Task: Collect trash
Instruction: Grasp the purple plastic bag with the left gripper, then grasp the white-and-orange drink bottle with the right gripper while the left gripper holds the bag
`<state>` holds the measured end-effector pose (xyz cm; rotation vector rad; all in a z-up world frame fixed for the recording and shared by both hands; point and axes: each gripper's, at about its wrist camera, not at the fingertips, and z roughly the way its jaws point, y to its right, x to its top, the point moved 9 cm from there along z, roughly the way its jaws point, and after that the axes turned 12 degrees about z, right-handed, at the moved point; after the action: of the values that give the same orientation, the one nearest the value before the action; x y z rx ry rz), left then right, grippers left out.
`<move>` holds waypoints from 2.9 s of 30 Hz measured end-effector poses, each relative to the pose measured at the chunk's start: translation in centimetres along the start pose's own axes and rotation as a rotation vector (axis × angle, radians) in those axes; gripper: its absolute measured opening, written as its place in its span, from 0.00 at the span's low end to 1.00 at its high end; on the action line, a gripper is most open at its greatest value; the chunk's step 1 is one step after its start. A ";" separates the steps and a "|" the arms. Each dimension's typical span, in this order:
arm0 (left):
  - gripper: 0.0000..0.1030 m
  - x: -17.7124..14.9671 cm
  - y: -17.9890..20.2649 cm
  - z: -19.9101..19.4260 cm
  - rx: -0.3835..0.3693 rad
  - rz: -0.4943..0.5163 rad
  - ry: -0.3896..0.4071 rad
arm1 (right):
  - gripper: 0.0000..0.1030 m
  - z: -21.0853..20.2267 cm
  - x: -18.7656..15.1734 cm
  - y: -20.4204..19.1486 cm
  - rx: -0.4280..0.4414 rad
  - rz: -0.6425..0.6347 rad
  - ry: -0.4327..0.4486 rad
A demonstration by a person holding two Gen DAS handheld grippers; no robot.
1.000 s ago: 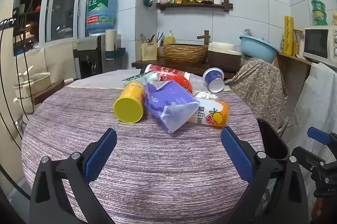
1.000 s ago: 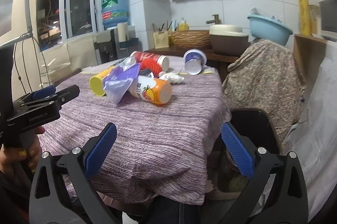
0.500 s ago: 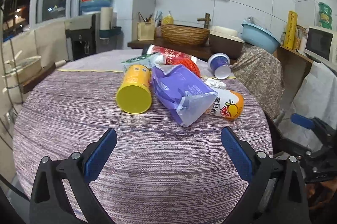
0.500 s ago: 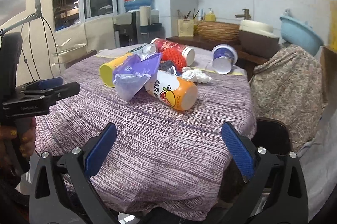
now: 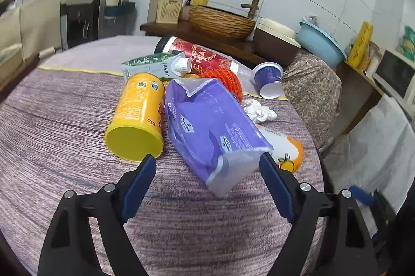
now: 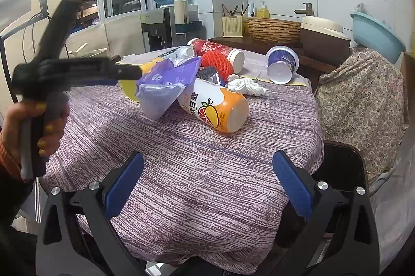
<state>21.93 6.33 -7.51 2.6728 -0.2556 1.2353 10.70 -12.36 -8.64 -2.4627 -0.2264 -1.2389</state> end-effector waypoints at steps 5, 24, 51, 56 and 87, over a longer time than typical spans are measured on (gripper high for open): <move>0.67 0.6 -0.8 2.4 -0.060 -0.074 -0.067 | 0.96 -0.1 0.0 0.1 0.000 0.001 0.003; 0.05 -0.3 0.3 2.6 -0.085 -0.052 -0.080 | 0.96 1.4 0.5 -0.3 0.006 -0.079 -0.015; 0.05 -1.1 -2.1 -5.0 -0.003 -0.035 0.055 | 0.95 13.1 4.4 -4.7 -0.013 -0.537 -0.227; 0.05 -1.5 -2.4 -5.1 -0.004 -0.038 0.053 | 0.85 15.1 3.8 -4.9 -0.064 -0.659 -0.293; 0.38 -4.7 -2.6 1.5 0.031 0.092 -0.215 | 0.60 11.7 3.0 -2.9 -0.008 -0.487 -0.282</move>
<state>20.64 8.86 -12.31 2.8514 -0.3967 0.9807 20.28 -5.11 -11.84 -2.6740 -0.9445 -1.0492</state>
